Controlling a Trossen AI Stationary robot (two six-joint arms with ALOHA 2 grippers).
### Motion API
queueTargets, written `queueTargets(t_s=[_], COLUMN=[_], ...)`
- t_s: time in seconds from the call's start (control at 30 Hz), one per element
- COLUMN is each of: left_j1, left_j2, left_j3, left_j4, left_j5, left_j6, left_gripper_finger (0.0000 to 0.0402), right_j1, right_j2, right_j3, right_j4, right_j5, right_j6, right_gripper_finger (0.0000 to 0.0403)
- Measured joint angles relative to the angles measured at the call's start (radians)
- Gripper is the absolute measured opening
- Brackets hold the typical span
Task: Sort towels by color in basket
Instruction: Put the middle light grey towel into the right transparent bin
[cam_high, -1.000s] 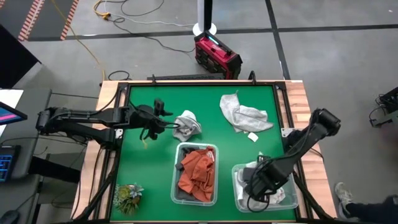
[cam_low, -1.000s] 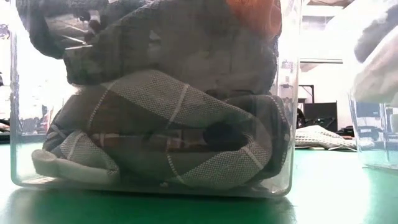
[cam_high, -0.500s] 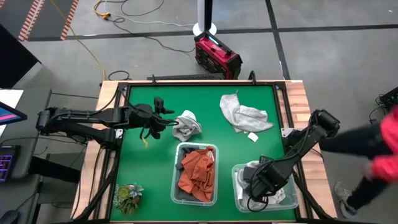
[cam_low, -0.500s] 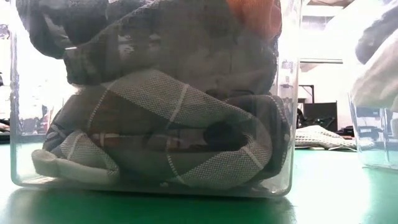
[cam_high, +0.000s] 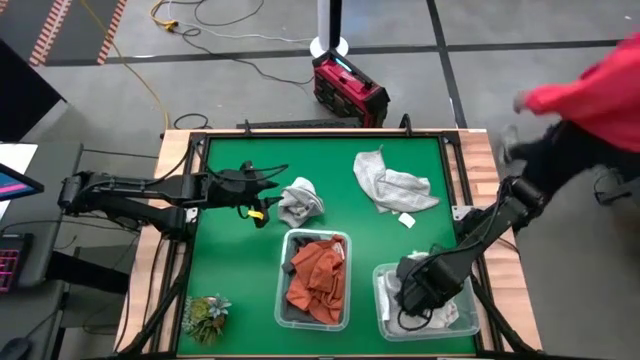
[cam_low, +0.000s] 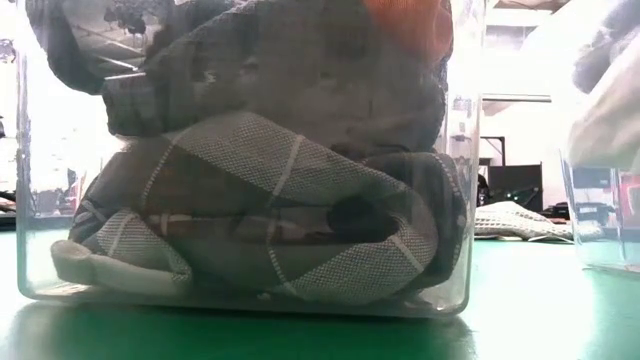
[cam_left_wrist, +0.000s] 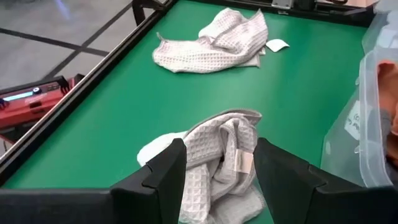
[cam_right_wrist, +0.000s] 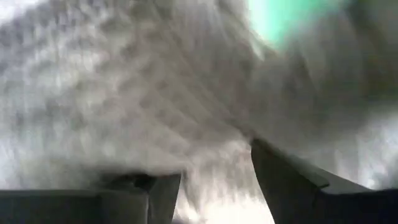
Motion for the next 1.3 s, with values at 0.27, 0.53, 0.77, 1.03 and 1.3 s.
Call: queueTargets(t_s=[0.27, 0.53, 0.77, 1.03, 1.3], left_j1=[0.0, 0.015, 0.003, -0.107, -0.169], left_j2=[0.0, 0.0, -0.001, -0.006, 0.0], left_j3=[0.0, 0.0, 0.0, 0.0, 0.0], left_j4=[0.0, -0.005, 0.137, 0.754, 0.913], left_j5=[-0.1, -0.119, -0.018, 0.117, 0.132], left_j6=[-0.086, -0.134, -0.016, 0.188, 0.227], left_gripper_finger=[0.0178, 0.0178, 0.0178, 0.0178, 0.0178], right_j1=[0.065, 0.118, 0.059, -0.058, -0.076], right_j2=[-0.02, -0.018, -0.017, -0.016, -0.017], right_j3=[0.165, 0.197, 0.066, -0.151, -0.146], right_j4=[-0.086, -0.008, 0.129, 0.505, 0.41], right_j5=[-0.005, 0.299, 0.347, 0.173, 0.068], right_j6=[0.057, 0.019, -0.078, -0.244, -0.228], right_gripper_finger=[0.0231, 0.0231, 0.023, 0.0202, 0.0174])
